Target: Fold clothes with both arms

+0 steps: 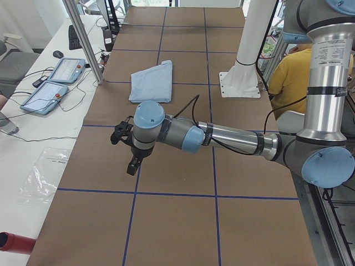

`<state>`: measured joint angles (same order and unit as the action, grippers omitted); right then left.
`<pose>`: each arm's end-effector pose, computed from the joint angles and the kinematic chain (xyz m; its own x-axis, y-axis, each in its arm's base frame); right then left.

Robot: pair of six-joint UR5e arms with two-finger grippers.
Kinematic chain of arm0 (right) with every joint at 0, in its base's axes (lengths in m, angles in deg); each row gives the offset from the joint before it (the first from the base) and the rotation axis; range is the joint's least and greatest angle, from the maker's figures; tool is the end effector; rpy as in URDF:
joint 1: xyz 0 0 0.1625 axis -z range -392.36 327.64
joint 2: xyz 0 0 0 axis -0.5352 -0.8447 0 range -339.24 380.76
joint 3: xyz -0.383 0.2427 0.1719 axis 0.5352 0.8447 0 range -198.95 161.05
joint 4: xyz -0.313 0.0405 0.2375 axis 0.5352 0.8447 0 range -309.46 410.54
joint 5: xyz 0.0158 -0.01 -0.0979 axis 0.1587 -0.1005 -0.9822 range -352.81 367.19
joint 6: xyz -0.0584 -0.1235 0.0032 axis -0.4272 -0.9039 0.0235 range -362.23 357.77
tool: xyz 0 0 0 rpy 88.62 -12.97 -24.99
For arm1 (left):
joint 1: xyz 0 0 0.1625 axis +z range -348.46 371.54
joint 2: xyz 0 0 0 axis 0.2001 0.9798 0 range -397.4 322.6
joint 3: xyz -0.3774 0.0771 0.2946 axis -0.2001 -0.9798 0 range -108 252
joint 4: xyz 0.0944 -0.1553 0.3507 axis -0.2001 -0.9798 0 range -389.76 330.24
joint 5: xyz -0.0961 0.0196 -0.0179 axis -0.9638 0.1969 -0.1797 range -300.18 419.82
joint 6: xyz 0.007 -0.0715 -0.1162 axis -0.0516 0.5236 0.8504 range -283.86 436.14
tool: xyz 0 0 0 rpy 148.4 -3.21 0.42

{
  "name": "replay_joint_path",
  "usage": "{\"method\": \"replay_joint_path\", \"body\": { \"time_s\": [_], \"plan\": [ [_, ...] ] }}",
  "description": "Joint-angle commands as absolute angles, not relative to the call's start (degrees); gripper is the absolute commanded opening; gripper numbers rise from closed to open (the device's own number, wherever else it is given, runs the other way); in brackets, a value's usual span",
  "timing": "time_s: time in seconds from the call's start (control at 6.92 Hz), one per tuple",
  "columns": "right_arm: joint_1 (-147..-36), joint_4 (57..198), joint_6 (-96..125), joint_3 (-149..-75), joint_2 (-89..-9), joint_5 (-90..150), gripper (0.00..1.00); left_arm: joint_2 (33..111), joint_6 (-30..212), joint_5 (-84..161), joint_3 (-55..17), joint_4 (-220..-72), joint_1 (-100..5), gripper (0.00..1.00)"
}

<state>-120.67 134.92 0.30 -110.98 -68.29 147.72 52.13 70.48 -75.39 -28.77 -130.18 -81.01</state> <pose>0.0133 -0.4915 0.6989 0.6326 -0.0904 0.7692 0.0013 0.9933 0.1156 -0.0580 -0.4872 0.6356 0.7156 0.3107 -0.6256 -0.0292 0.9081 0.4177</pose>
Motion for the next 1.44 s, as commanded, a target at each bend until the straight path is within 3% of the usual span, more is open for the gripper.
{"method": "replay_joint_path", "body": {
  "time_s": [0.0, 1.3],
  "plan": [
    [-120.5, 133.2, 0.6, -110.4, -68.7, 147.8, 1.0, 52.1, 70.4, -75.2, -29.4, -131.0, -80.7, 1.0],
    [-119.1, 133.2, 0.6, -110.3, -68.3, 147.6, 1.0, 48.7, 70.6, -75.4, -31.9, -131.4, -80.2, 1.0]
  ]
}}
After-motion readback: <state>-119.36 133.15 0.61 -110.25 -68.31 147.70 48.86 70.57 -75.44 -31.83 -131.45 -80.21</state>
